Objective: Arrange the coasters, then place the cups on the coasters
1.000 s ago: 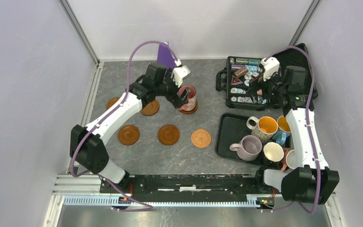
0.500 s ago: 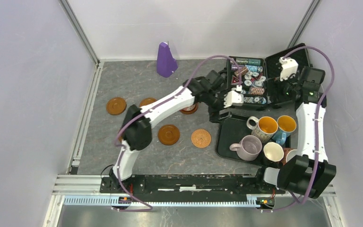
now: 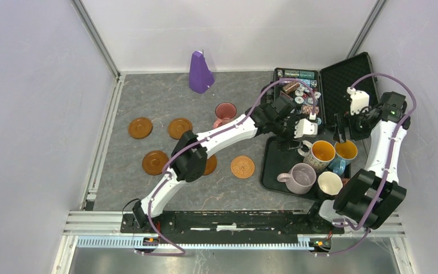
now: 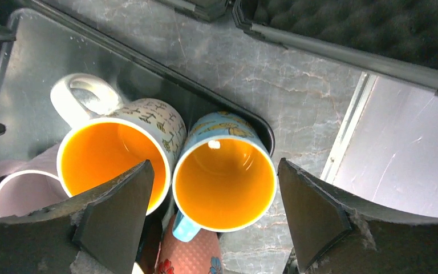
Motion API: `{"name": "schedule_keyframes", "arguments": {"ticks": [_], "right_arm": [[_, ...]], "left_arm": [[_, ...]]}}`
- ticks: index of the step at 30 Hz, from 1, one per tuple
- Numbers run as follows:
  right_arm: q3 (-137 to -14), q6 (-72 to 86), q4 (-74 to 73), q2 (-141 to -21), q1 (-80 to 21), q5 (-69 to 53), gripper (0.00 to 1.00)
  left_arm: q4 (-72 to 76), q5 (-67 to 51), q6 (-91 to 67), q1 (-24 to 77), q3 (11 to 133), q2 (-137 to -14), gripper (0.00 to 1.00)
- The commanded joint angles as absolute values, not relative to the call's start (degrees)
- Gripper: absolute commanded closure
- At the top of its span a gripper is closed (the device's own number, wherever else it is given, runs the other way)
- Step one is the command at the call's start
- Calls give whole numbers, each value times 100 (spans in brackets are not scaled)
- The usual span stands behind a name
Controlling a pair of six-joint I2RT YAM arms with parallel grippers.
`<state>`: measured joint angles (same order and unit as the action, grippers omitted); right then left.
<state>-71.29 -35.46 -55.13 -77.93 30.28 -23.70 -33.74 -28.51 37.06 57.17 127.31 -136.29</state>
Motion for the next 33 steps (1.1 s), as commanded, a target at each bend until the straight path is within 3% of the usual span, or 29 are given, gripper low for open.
{"name": "schedule_keyframes", "arguments": {"ticks": [1,11,25,29,33], "right_arm": [[-7344,-4080,-5965,-7814,3145,-2518,14],[-7467,-4201,-6099,-7959,3260,-2546,14],[-7364,-4219,-6007,-8055,3350,-2715,14],[-7376,-4243,-6010,-8097,3364,-2786,14],[-7348,-4287,-6020,-8092,3390,-2830,13]], "left_arm": [[-2786,-2813,3687,5853,13119,-13914,17],[-2959,-2789,4169,6108,13739,-14510,21],[-2744,-2858,3771,6040,12895,-13826,56],[-2736,-2988,3503,6004,12714,-13672,71],[-2666,-2958,3065,5908,12491,-13515,77]]}}
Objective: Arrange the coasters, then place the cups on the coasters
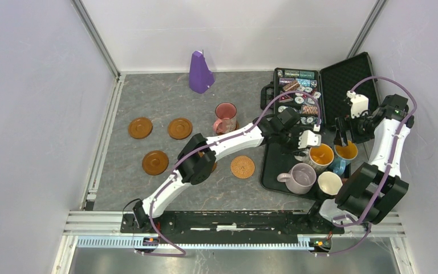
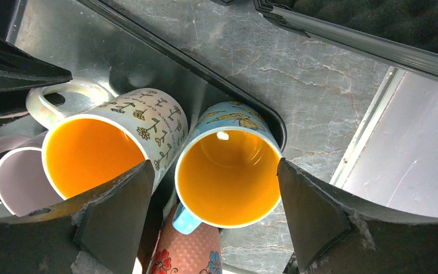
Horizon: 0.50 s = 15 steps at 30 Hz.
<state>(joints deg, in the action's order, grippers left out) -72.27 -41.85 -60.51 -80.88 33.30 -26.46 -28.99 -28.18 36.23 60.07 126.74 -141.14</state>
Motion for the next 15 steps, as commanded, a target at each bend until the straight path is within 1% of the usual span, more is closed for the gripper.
{"name": "schedule_keyframes", "arguments": {"ticks": [1,7,10,13,15], "right_arm": [[-7335,-4297,-6015,-8080,3397,-2843,14],[-7274,-4307,-5995,-8060,3434,-2944,13],[-7236,-4308,-5964,-8051,3444,-2998,13],[-7231,-4291,-5916,-8075,3450,-3019,13],[-7250,-4281,-5915,-8099,3463,-3038,13]], "left_arm": [[-2628,-2930,3016,5876,12343,-13433,78],[-1902,-2348,2552,5725,11042,-12647,89],[-1758,-2037,2448,5678,10526,-12315,93],[-1679,-1933,2519,5678,10019,-12013,94],[-1788,-1835,2520,5674,9903,-11922,93]]}}
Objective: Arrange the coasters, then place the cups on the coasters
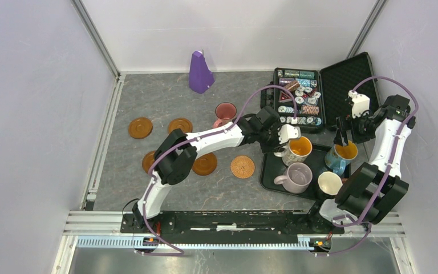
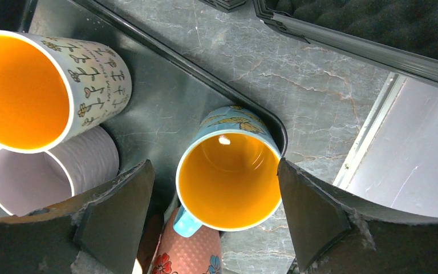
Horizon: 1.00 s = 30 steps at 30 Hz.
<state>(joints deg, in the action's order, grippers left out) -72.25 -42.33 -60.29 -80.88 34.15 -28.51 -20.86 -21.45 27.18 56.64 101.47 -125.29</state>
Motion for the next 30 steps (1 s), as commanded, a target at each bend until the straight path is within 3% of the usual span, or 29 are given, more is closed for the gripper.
{"name": "schedule_keyframes", "arguments": {"ticks": [1,5,13,16,22,30], "right_arm": [[-7264,-4280,-5915,-8115,3463,-3050,13],[-7271,-4287,-5897,-8127,3480,-3085,12],[-7256,-4263,-5871,-8148,3533,-3129,11],[-7217,-4259,-5874,-8141,3542,-3146,11],[-7215,-4250,-5862,-8154,3551,-3155,11],[-7304,-4256,-5871,-8209,3573,-3151,11]], "left_arm": [[-1890,-1784,2501,5678,9894,-11897,93],[-2338,-1701,2536,5686,9858,-11828,82],[-3287,-2072,2930,5781,10266,-12076,46],[-3681,-2062,2916,5821,10840,-12435,38],[-3885,-2132,3063,5853,11496,-12943,34],[-4008,-2255,3106,5863,11859,-13378,38]]}}
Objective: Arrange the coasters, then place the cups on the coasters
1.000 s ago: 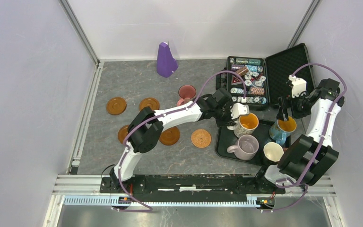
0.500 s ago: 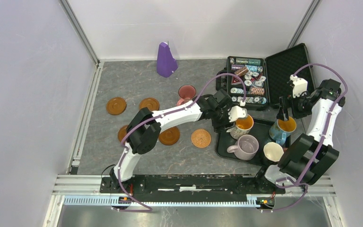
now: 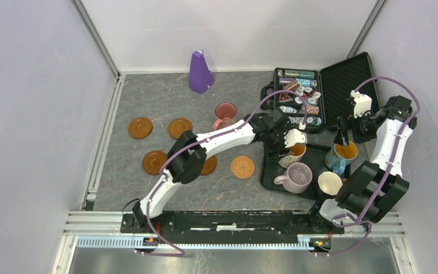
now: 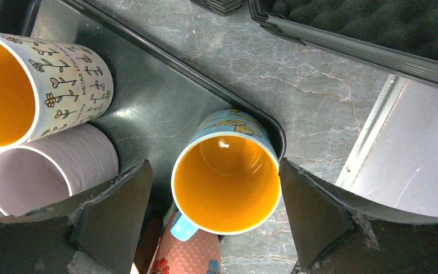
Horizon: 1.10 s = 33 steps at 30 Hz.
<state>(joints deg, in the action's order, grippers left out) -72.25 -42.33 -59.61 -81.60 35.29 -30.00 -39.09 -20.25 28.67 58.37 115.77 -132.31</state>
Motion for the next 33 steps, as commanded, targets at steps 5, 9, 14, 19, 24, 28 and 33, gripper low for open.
{"name": "schedule_keyframes", "arguments": {"ticks": [5,9,14,19,24,28,33], "right_arm": [[-7307,-4237,-5862,-8230,3580,-3153,11],[-7315,-4197,-5853,-8227,3586,-3173,11],[-7318,-4159,-5853,-8219,3586,-3258,11],[-7330,-4049,-5841,-8266,3583,-3513,11],[-7427,-3909,-5784,-8330,3585,-3644,12],[-7512,-3814,-5733,-8386,3583,-3779,12],[-7623,-3523,-5571,-8507,3578,-4076,12]], "left_arm": [[-4008,-2237,3049,5871,11931,-13439,45],[-4000,-2137,2918,5869,12039,-13417,61],[-3510,-1753,2642,5815,11640,-13026,84],[-3178,-1822,2262,5666,11300,-12554,98],[-2253,-2094,1739,5508,10512,-11769,98],[-1444,-2156,1353,5447,9961,-11090,98],[-1105,-2226,816,5226,9927,-10504,98]]}}
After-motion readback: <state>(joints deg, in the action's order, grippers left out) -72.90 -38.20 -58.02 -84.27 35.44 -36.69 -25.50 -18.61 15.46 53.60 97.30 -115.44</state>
